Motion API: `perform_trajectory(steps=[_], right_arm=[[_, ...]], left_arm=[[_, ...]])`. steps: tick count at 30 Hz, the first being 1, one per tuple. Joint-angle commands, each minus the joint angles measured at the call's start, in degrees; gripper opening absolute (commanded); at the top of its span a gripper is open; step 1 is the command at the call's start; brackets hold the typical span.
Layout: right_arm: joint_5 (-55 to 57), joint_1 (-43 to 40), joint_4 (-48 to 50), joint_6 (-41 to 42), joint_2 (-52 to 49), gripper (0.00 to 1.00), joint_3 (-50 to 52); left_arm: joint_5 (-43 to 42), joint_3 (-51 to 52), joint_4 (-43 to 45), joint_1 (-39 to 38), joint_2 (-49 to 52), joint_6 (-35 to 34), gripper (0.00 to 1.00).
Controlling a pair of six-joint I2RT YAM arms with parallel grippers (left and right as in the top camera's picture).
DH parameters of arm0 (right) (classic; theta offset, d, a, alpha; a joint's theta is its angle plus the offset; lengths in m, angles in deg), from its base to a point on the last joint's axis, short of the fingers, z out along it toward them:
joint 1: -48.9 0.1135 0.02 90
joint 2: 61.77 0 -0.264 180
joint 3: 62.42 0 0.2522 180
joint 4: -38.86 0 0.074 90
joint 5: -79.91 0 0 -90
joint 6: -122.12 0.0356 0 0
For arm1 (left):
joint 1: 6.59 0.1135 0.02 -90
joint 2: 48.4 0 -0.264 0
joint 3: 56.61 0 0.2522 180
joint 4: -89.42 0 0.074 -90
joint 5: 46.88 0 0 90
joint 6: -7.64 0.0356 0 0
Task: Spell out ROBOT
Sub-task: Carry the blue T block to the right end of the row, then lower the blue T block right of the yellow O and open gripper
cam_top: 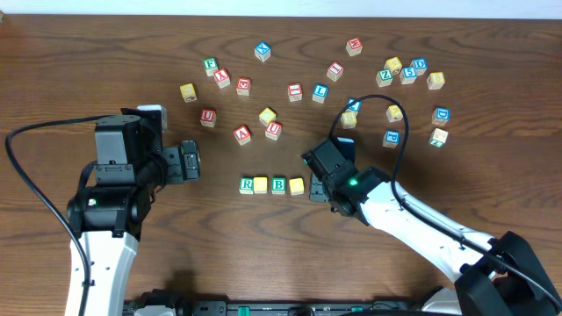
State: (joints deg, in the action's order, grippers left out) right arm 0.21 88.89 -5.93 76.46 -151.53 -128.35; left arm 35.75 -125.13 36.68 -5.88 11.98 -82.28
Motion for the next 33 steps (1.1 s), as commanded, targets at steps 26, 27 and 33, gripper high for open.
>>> perform_trajectory(steps=[26,27,33], right_arm=[[-3.45,-1.57,9.44,-11.65,-8.83,0.21,-1.14],[-3.41,-1.36,9.42,-11.65,-8.83,0.21,-1.14],[-3.39,0.31,9.44,-10.91,-8.83,0.19,-1.14]], left_arm=[[-0.13,0.0,-0.02,0.28,-0.15,0.74,1.0],[-0.13,0.0,-0.02,0.28,-0.15,0.74,1.0],[-0.13,0.0,-0.02,0.28,-0.15,0.74,1.0]])
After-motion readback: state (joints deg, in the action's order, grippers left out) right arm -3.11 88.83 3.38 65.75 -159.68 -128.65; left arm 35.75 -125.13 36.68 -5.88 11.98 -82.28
